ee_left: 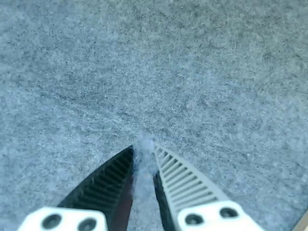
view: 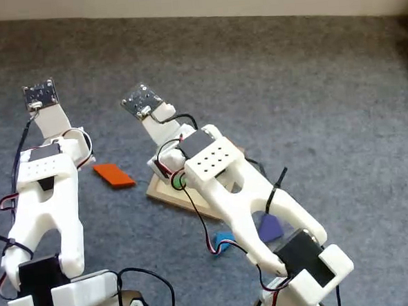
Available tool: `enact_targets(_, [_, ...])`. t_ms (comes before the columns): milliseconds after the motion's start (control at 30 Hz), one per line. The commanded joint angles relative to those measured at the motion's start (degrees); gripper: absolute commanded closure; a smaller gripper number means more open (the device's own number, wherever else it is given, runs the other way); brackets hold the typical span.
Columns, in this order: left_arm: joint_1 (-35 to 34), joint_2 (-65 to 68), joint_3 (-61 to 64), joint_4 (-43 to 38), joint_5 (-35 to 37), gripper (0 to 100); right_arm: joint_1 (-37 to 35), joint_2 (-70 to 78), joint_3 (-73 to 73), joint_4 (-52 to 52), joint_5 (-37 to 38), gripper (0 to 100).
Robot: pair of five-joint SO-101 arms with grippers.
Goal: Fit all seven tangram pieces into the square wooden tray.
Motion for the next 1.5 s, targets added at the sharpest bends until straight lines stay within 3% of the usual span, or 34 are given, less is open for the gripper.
enact_targets(0, [-0.3, -1.9, -1.7, -0.9, 0.5, 95, 1.1, 0.3, -0.3, -1.6, -0.4, 93.7])
enact_targets(300, [-0.3, -1.9, -1.6, -0.7, 0.5, 95, 1.6, 13.1, -0.5, -5.7, 4.1, 95.0])
enact_targets(767, [-0.1, -1.9, -1.5, -0.6, 0.4, 95, 7.3, 13.8, -1.4, -9.7, 4.0, 95.4])
enact_targets(1067, [-0.1, -1.9, -1.5, -0.6, 0.4, 95, 5.1, -8.1, 2.2, 0.3, 4.0, 95.4])
enact_targets(1467, [0.9, -1.9, -1.5, -0.6, 0.4, 95, 7.3, -40.6, 22.7, 0.2, 4.3, 95.4])
